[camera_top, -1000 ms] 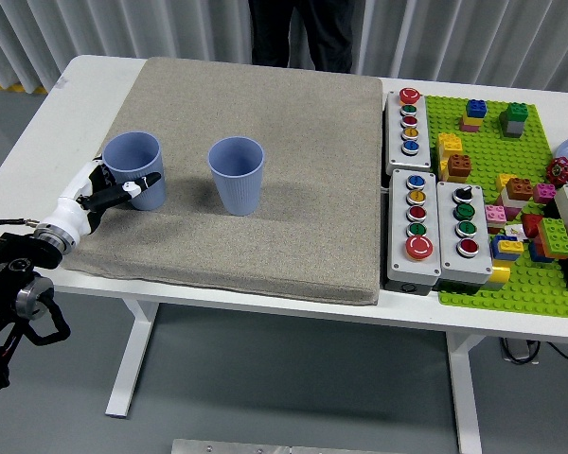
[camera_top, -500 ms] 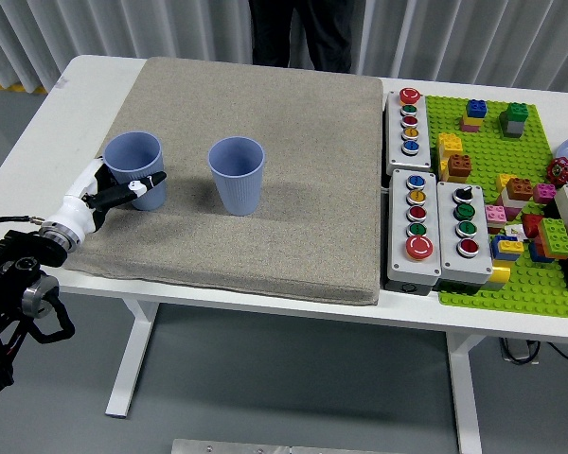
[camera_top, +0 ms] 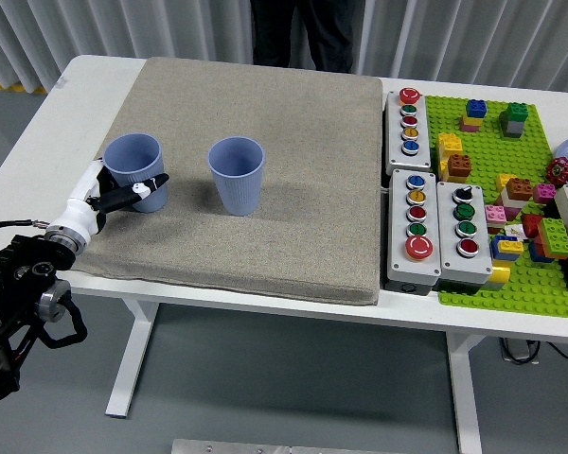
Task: Pick cup pour cup place
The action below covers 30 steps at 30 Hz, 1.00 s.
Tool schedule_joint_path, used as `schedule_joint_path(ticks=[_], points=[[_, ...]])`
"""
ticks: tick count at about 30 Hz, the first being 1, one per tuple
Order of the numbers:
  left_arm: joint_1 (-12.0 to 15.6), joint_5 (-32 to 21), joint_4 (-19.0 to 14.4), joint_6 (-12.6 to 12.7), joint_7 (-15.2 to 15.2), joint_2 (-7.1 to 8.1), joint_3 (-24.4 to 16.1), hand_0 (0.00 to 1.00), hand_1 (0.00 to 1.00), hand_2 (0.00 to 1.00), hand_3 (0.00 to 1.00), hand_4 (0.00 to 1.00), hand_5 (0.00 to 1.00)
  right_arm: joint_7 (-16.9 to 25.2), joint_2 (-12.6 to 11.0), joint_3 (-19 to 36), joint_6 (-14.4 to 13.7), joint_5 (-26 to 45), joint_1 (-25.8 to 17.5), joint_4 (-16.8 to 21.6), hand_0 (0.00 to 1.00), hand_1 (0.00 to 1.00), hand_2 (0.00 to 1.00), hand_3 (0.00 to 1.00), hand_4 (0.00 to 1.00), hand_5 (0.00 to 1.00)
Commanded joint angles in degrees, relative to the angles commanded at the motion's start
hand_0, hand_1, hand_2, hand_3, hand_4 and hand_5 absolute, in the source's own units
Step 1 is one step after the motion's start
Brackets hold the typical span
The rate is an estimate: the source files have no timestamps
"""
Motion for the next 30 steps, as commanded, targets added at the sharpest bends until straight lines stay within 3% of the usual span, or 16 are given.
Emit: schedule_joint_path(ticks=[4, 5, 19, 24, 28, 30], points=[[0.4, -1.4, -0.6, 4.1, -1.4, -0.37, 0.8, 0.595, 0.547, 0.554, 0.548, 0.883, 0.178, 0.0, 0.0, 0.0, 0.0, 0.0, 0.1, 0.0, 0.722, 0.689, 0.734, 0.700, 0.313, 0.309], [0.5, -1.4, -0.9, 4.4, -1.5, -0.46, 0.8, 0.556, 0.496, 0.519, 0.519, 0.869, 0.171, 0.0, 0.0, 0.0, 0.0, 0.1, 0.1, 0.0, 0.721, 0.689, 0.734, 0.699, 0.315, 0.306], [1.2, -0.1, -2.9, 4.8, -1.5, -0.47, -0.4, 0.560, 0.501, 0.522, 0.528, 0.881, 0.182, 0.0, 0.0, 0.1, 0.0, 0.1, 0.0, 0.0, 0.721, 0.687, 0.732, 0.698, 0.316, 0.302], [1.7, 6.1, -6.5, 7.2, -1.1, 0.26, -1.8, 0.560, 0.501, 0.525, 0.533, 0.866, 0.163, 0.0, -0.1, 0.2, 0.0, -0.1, 0.0, 0.0, 0.721, 0.688, 0.733, 0.697, 0.315, 0.301], [1.6, 13.8, -11.8, 7.9, 0.7, 2.35, -2.3, 0.560, 0.501, 0.525, 0.533, 0.866, 0.163, 0.1, -0.2, 0.2, 0.0, 0.0, 0.0, 0.0, 0.721, 0.688, 0.733, 0.697, 0.315, 0.301], [1.4, 16.8, -12.8, 7.9, 1.1, 2.80, -2.2, 0.561, 0.508, 0.535, 0.540, 0.841, 0.132, 0.1, -0.2, 0.2, 0.0, -0.1, 0.0, 0.0, 0.721, 0.688, 0.733, 0.697, 0.315, 0.301]])
